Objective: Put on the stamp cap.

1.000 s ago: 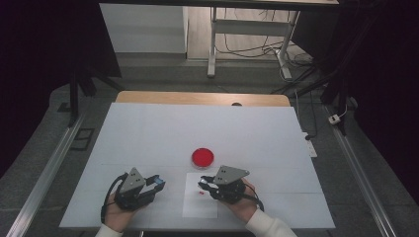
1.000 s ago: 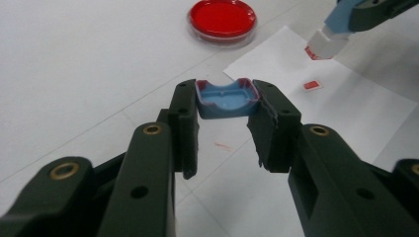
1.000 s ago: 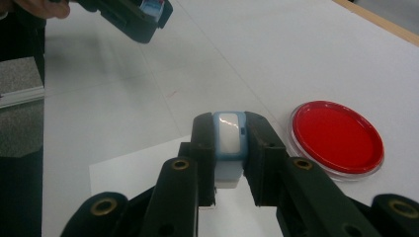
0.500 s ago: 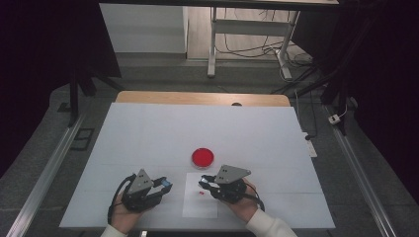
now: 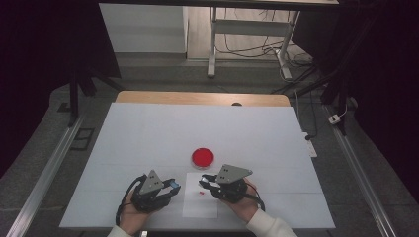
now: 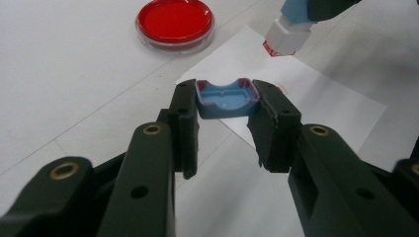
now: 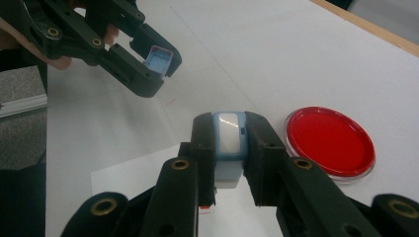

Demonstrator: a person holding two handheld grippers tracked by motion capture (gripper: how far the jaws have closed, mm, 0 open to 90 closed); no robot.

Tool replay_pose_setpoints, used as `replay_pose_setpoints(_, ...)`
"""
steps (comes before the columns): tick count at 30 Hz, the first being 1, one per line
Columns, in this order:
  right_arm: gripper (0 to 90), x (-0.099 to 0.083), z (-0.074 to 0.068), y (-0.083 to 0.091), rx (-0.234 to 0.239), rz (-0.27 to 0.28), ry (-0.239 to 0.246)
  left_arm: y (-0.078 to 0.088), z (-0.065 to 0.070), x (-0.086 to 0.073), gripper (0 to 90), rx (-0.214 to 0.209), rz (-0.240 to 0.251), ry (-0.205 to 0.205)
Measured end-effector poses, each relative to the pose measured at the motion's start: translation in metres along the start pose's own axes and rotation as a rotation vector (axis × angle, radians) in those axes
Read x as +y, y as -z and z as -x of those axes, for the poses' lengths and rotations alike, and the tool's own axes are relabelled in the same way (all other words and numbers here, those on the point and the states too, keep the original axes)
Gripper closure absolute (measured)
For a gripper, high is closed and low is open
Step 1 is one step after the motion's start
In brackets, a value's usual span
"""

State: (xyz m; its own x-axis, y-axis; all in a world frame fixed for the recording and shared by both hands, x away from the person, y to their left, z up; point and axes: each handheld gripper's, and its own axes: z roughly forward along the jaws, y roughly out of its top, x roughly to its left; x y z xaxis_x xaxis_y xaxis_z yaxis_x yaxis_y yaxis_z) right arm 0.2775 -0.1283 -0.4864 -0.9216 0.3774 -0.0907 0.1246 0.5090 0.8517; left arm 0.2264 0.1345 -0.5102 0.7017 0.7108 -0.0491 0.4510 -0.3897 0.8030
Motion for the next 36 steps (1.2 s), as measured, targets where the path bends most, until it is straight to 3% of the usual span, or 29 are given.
replay_pose_setpoints(19,75.2,0.001,-0.001,0.002,-0.009,0.008,-0.003,-0.016,0.011,0.007,64.5,-0.010,-0.010,-0.028)
replay_pose_setpoints(36,75.2,0.002,0.000,0.005,-0.026,0.029,-0.029,-0.041,0.026,0.013,64.5,-0.021,-0.036,-0.069)
